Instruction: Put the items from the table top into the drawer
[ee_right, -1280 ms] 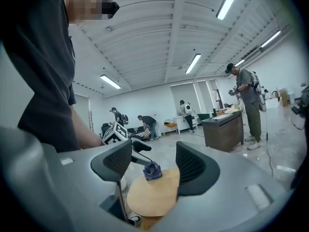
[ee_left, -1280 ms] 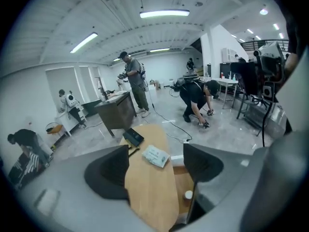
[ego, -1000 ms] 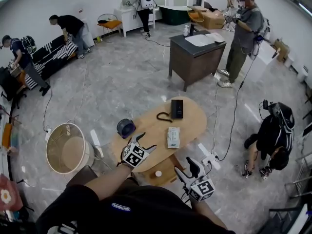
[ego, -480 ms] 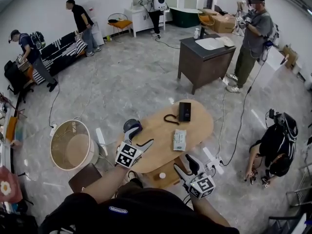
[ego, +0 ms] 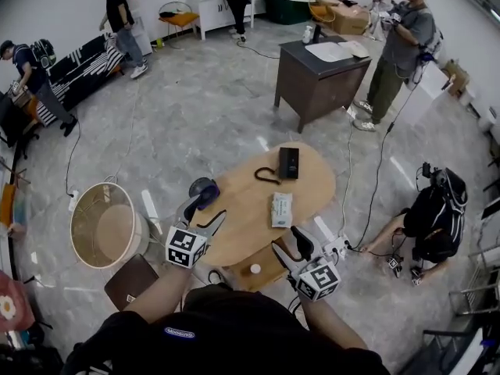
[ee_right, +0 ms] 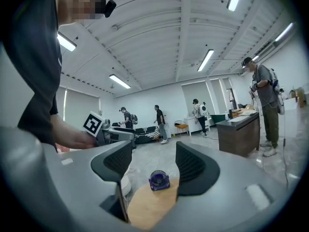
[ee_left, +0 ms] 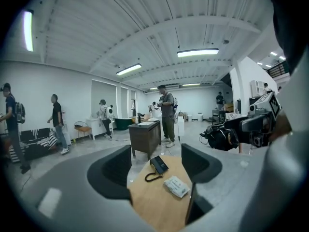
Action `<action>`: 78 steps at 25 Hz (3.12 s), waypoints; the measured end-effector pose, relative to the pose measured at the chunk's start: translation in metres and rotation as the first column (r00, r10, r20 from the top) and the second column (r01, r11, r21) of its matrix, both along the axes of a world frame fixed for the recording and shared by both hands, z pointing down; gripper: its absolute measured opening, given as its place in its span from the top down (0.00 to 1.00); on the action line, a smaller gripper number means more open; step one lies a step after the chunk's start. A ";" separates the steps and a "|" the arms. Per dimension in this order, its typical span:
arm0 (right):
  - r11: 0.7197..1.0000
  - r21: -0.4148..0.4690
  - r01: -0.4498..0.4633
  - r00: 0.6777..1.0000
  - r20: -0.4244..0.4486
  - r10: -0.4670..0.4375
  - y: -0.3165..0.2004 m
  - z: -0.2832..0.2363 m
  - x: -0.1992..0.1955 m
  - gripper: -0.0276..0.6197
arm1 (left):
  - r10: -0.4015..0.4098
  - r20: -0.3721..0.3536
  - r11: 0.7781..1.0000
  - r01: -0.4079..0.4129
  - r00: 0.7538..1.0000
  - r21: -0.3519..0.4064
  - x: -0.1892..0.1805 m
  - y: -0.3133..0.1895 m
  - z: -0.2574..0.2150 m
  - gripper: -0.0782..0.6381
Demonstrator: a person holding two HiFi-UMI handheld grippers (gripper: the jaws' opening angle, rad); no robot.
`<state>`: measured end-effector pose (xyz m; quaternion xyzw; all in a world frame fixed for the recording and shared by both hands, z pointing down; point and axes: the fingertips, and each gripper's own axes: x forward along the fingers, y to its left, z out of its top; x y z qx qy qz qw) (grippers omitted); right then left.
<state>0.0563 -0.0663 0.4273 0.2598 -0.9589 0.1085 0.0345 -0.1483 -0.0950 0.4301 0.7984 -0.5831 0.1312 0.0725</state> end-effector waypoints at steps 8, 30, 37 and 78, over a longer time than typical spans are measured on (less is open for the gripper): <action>0.988 0.023 -0.151 0.986 0.071 0.149 -0.037 -0.040 -0.007 0.51 | -0.010 -0.034 0.989 0.015 0.999 0.149 -0.039 -0.003 -0.017 0.46; 0.947 0.048 -0.317 0.948 -0.010 0.318 -0.091 -0.022 -0.004 0.53 | 0.036 -0.150 0.986 -0.010 0.988 0.165 -0.083 -0.005 -0.029 0.48; 0.968 -0.042 -0.249 0.967 -0.063 0.246 -0.132 0.053 0.035 0.53 | -0.057 -0.124 0.989 0.074 0.991 0.131 -0.037 0.014 -0.012 0.48; 0.642 -0.667 -0.377 0.889 -0.456 0.048 -0.263 0.529 0.053 0.42 | -0.148 -0.049 0.966 0.133 0.988 -0.224 -0.060 0.049 0.151 0.48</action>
